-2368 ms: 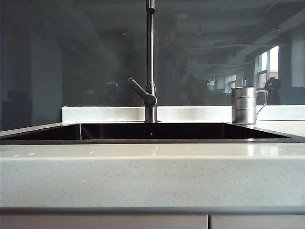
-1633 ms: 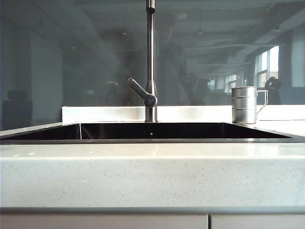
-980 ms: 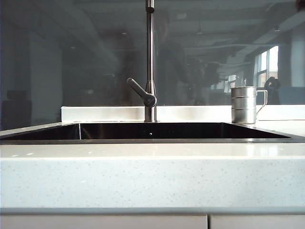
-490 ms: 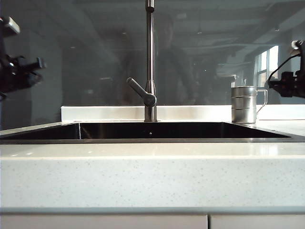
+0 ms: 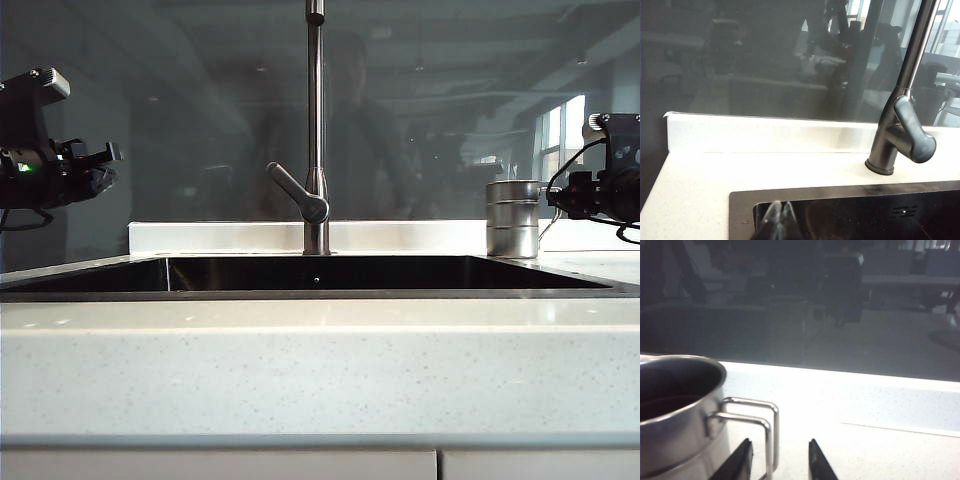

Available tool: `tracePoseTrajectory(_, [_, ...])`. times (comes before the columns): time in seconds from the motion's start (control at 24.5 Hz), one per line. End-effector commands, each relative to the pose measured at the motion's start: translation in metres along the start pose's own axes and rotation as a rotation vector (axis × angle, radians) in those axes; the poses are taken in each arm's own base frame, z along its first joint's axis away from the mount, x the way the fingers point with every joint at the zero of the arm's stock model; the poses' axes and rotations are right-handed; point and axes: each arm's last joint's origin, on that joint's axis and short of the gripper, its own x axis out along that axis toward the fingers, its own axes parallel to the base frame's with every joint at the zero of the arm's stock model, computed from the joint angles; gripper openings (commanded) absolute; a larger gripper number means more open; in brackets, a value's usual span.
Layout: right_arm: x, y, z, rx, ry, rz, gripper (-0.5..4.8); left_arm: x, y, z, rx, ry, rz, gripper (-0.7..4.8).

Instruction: Pick up the mug next to the sink, go to the faucet to get some water, pour the water into the sink, and finally put the mug back to its place.

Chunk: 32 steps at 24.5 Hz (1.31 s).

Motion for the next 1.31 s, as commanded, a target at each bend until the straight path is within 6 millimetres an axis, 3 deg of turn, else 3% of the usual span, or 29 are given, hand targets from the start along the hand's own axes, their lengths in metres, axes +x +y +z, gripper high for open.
tracePoseTrajectory(0.04, [0.009, -0.002, 0.006, -0.001, -0.001, 0.004, 1.59, 0.001, 0.0, 0.003, 0.008, -0.022, -0.01, -0.04])
tracePoseTrajectory(0.29, [0.021, 0.0, 0.003, -0.001, -0.007, 0.016, 1.58, 0.001, 0.0, 0.003, 0.009, -0.024, -0.01, -0.04])
tracePoseTrajectory(0.69, [0.026, 0.006, 0.005, -0.003, -0.021, 0.014, 1.55, 0.001, -0.001, 0.003, 0.008, -0.024, -0.012, -0.04])
tracePoseTrajectory(0.82, [0.026, 0.006, 0.006, -0.005, -0.03, 0.015, 1.27, 0.001, -0.001, 0.003, 0.008, -0.024, -0.011, -0.04])
tracePoseTrajectory(0.86, [0.026, 0.006, 0.006, -0.005, -0.029, 0.015, 0.82, 0.001, -0.001, 0.003, 0.008, -0.024, -0.012, -0.04])
tracePoseTrajectory(0.98, [0.026, 0.006, 0.007, -0.005, -0.03, 0.014, 0.65, 0.001, -0.001, 0.003, 0.008, -0.024, -0.012, -0.04])
tracePoseTrajectory(1.1, [0.026, 0.006, 0.007, -0.005, -0.03, 0.015, -0.03, 0.002, -0.002, 0.004, 0.009, -0.028, -0.015, -0.04])
tracePoseTrajectory(1.31, [0.026, 0.005, 0.009, -0.003, -0.035, -0.007, -0.02, 0.012, -0.006, 0.007, 0.014, -0.039, -0.038, -0.04])
